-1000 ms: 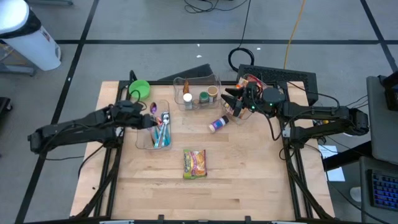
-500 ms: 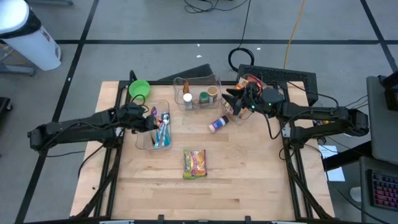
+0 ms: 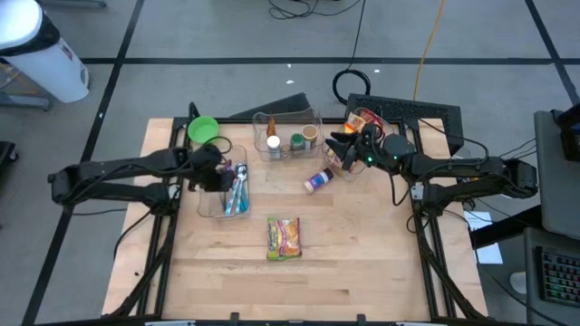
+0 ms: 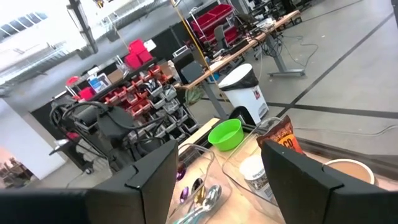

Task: Pick & Place Food Item
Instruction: Put the violet spoon into the left transparent bin

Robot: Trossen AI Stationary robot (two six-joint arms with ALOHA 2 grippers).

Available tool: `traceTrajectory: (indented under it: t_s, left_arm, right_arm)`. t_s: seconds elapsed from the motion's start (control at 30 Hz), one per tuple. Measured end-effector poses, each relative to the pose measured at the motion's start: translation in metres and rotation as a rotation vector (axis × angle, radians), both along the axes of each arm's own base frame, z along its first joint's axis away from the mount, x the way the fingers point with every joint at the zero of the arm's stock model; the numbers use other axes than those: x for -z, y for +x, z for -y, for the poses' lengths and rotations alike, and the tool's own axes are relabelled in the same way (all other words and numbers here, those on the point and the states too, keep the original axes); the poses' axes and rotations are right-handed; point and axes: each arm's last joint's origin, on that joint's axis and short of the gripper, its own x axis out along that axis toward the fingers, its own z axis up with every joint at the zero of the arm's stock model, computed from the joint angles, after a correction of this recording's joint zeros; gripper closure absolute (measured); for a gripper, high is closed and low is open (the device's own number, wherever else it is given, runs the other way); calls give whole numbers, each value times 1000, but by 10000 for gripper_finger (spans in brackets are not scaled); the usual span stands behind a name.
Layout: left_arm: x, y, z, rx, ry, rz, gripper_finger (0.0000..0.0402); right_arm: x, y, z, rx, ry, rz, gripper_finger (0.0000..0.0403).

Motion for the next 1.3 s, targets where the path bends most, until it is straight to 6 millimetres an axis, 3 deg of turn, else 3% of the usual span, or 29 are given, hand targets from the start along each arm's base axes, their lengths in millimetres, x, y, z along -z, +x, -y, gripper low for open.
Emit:
traceTrajectory:
  t_s: [0.7,0.97,1.3]
  left_arm:
    - [15,50,-10,35,-14,-193,398]
    - [26,61,-9,63,-32,-271,396]
    - [27,67,-10,74,-27,-279,388]
  right_arm:
    - [3,0,2,-42,-22,-39,179]
    - [3,-1,5,-91,-20,-41,179]
    - [3,-2,7,-89,-12,-43,179]
